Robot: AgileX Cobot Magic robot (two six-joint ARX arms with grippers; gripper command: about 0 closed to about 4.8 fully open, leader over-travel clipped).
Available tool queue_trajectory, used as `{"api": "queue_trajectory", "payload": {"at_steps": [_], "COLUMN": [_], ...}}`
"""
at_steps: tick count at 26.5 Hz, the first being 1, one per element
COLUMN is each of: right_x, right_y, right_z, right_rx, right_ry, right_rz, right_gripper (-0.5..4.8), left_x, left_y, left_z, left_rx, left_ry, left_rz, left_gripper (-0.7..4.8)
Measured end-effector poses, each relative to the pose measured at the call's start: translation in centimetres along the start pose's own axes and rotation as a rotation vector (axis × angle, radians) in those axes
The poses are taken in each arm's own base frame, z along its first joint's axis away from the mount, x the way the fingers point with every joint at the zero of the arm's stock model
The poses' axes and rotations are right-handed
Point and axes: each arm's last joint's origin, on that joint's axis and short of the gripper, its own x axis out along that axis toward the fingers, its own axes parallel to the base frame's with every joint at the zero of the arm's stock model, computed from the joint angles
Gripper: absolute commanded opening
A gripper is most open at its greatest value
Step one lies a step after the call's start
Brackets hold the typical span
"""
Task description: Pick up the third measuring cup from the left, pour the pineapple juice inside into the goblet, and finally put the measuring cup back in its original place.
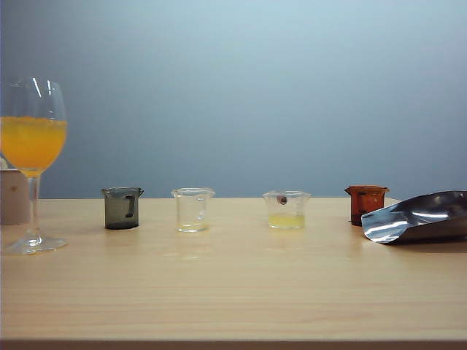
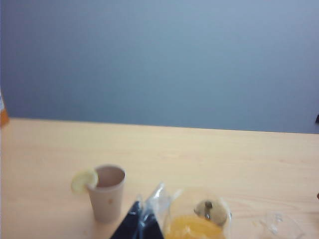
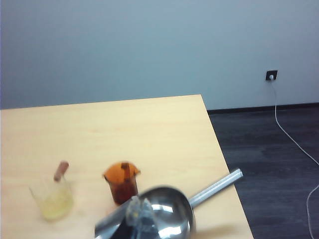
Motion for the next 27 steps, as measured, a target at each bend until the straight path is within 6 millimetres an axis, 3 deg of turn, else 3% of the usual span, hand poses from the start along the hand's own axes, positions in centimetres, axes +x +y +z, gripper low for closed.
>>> {"api": "queue_trajectory", "payload": {"at_steps": [5, 9, 12, 15, 20, 27], "right_x": [2.2, 3.7, 5.4, 7.2, 9.6, 13.3], "right_y": [1.3, 3.5, 7.1, 10.9, 14.0, 16.6], "right_z": [3.2, 3.4, 0.9, -2.3, -6.5, -12.8], "right_rx": [0.013, 0.033, -0.008, -0.036, -0.085, -0.095], "right_ry": [-0.058, -0.052, 0.064, 0.099, 0.159, 0.193], "right_rz": [0.068, 0.108, 0.181, 0.244, 0.239, 0.244], "right_gripper": [-0.04, -0.04, -0.04, -0.04, -0.04, 0.00], "left_x": [2.2, 3.6, 4.1, 4.0, 3.6, 3.5], "left_y": [-0.6, -2.0, -4.4, -6.4, -7.0, -7.1], "left_z": [2.3, 3.2, 3.9, 2.9, 2.2, 1.9], "left_rx": [0.036, 0.038, 0.086, 0.125, 0.151, 0.148], "left_ry": [0.029, 0.058, 0.081, 0.180, 0.250, 0.276], "left_rz": [-0.053, -0.156, -0.304, -0.380, -0.420, -0.479], "left_gripper": [-0.05, -0.05, -0.05, -0.05, -0.05, -0.05]}}
